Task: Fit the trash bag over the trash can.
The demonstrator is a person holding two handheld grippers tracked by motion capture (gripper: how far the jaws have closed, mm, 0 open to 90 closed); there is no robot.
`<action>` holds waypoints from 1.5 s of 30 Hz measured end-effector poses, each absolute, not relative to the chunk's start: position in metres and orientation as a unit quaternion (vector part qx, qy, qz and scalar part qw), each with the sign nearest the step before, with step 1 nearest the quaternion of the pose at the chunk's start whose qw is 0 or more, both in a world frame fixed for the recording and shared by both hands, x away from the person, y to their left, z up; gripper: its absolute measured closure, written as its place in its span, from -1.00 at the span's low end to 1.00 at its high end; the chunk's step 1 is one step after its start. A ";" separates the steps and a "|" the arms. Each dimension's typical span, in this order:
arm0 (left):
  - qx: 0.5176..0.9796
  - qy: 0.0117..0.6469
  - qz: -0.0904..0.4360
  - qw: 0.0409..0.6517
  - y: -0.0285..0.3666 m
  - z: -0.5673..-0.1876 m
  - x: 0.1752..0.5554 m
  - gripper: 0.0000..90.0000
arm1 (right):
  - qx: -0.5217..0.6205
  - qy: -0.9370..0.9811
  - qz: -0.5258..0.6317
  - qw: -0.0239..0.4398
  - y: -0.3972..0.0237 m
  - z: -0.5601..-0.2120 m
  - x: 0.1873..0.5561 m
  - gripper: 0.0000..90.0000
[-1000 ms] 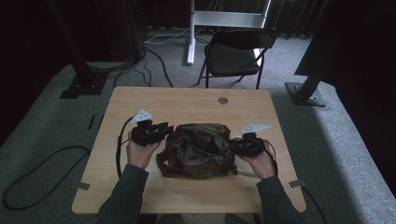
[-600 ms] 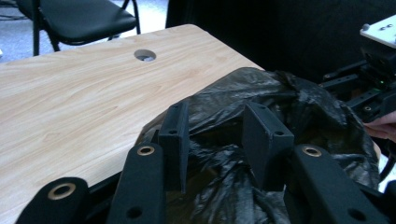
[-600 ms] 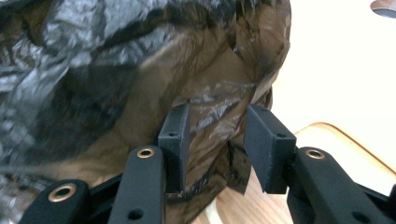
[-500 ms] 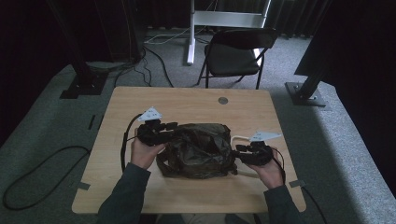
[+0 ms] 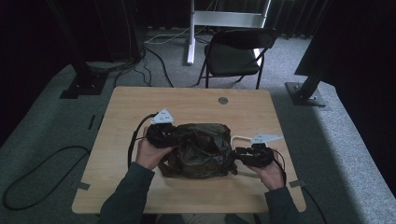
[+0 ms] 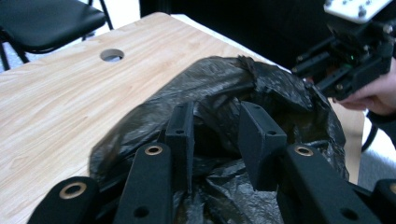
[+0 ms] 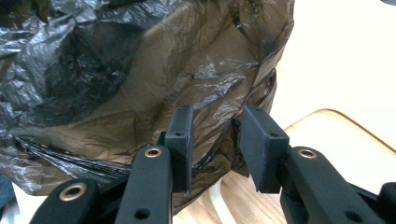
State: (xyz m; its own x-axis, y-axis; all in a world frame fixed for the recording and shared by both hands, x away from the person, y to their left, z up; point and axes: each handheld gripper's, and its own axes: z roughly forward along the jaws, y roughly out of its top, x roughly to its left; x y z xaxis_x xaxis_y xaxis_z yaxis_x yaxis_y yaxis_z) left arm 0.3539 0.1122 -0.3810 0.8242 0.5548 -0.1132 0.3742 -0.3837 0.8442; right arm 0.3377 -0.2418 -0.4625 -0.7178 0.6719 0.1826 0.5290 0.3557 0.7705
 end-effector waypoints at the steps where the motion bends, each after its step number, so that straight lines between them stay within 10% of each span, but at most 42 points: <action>1: 0.830 0.276 0.093 0.475 0.110 -0.382 0.354 0.49 | 0.366 0.819 0.434 0.083 -0.242 -0.462 0.338 0.44; 45: 0.925 0.215 0.111 0.293 0.032 -0.395 0.389 0.38 | 0.367 0.816 0.439 0.081 -0.246 -0.462 0.338 0.43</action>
State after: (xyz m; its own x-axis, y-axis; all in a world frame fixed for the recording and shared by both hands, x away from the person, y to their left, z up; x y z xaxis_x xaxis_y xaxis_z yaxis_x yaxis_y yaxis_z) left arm 0.3891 0.0324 -0.3952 0.8833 0.4621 0.0787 0.3326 -0.7362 0.5894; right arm 0.3382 -0.2457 -0.4620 -0.7170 0.6704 0.1913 0.5286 0.3439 0.7761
